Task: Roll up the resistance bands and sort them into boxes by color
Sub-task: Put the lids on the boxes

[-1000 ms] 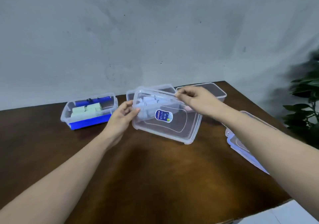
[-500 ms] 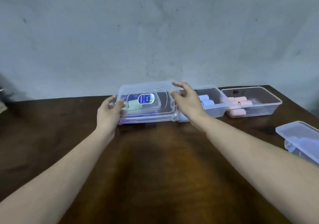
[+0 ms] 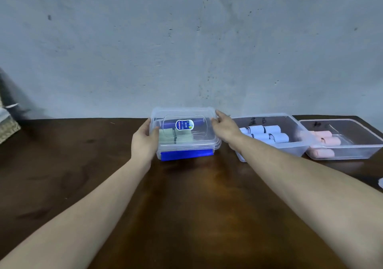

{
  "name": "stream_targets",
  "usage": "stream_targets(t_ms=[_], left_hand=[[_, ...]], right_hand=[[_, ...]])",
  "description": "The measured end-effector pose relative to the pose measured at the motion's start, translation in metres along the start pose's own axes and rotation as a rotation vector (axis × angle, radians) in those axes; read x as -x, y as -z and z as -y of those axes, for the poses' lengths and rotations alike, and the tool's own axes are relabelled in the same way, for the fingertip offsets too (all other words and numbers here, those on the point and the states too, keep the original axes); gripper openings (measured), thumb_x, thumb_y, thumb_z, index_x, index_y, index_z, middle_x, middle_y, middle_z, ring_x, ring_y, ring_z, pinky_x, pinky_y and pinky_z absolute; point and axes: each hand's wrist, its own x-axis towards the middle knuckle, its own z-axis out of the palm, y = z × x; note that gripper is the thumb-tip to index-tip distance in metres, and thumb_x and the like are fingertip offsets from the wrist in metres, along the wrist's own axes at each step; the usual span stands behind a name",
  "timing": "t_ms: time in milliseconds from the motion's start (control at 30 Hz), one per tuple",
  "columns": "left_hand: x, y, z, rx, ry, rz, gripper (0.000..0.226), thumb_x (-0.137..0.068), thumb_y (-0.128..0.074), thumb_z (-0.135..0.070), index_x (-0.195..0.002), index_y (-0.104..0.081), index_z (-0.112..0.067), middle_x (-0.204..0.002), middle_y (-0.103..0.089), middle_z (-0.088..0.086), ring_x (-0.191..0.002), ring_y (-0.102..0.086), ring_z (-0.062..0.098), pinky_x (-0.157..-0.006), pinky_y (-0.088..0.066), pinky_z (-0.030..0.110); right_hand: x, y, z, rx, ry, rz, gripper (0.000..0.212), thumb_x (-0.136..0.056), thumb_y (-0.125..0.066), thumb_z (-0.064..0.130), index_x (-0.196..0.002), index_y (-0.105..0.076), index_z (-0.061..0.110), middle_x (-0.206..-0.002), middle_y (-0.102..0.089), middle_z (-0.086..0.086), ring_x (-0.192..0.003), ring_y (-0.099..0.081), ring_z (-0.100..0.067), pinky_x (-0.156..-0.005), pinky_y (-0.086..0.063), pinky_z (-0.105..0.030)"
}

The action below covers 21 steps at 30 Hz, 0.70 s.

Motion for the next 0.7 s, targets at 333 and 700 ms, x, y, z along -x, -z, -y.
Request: stream_targets(t_ms=[333, 700], left_hand=[[-0.015, 0.002, 0.019, -0.143, 0.005, 0.025, 0.042, -0.095, -0.058, -0.038, -0.134, -0.059, -0.023, -0.132, -0.063, -0.006, -0.120, -0.059, 0.013, -0.098, -0.053, 0.040], [-0.022, 0.002, 0.015, -0.732, -0.441, 0.165, 0.030, -0.104, -0.045, -0.021, -0.125, -0.066, -0.023, -0.131, -0.063, -0.001, -0.128, -0.050, 0.020, -0.108, -0.040, 0.040]], right_hand=[[-0.036, -0.013, -0.002, 0.301, 0.012, 0.077, 0.049, -0.106, -0.034, 0.019, -0.153, -0.033, 0.008, -0.159, -0.035, -0.007, -0.144, -0.036, -0.023, -0.110, -0.029, -0.023], [-0.044, -0.018, 0.004, 0.626, 0.094, 0.172, 0.051, -0.099, -0.040, 0.010, -0.149, -0.035, 0.014, -0.150, -0.039, -0.011, -0.117, -0.057, -0.031, -0.085, -0.049, -0.031]])
